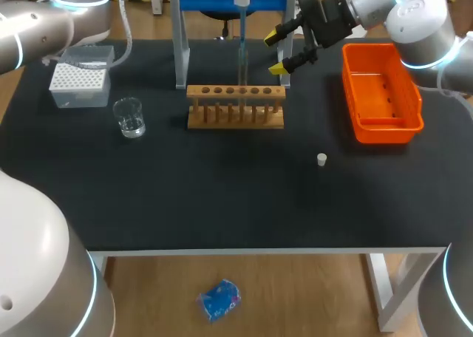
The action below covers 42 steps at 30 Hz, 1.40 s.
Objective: Invert the test tube, pick up the pipette, mount the tip to pipette, aspirate from beaker and dispense into the tube, eject the tip, return the pipette, and cap with the stopper.
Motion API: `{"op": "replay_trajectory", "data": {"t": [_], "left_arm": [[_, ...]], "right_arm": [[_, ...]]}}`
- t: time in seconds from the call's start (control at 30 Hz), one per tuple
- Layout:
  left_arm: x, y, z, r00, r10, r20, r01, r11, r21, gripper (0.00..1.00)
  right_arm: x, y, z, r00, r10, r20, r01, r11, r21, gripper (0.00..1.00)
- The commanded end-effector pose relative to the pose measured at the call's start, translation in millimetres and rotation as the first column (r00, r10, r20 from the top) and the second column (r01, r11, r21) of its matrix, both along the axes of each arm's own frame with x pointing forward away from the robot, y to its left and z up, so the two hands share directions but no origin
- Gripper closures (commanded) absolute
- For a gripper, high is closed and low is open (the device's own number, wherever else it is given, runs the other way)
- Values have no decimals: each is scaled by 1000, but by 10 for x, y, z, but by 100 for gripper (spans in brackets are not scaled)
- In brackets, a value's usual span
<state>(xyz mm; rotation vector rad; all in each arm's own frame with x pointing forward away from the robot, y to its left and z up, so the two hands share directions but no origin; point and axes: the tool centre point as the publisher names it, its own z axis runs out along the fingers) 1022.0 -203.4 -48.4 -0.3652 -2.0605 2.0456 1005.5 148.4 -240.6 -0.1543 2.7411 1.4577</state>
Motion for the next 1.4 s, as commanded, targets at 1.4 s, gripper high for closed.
{"op": "replay_trajectory", "data": {"t": [1.4], "left_arm": [[178, -5, -161, 999, 1, -50, -1, 1000, 5, 100]], "right_arm": [[-3, -4, 6, 1000, 0, 0, 0, 1000, -2, 0]]}}
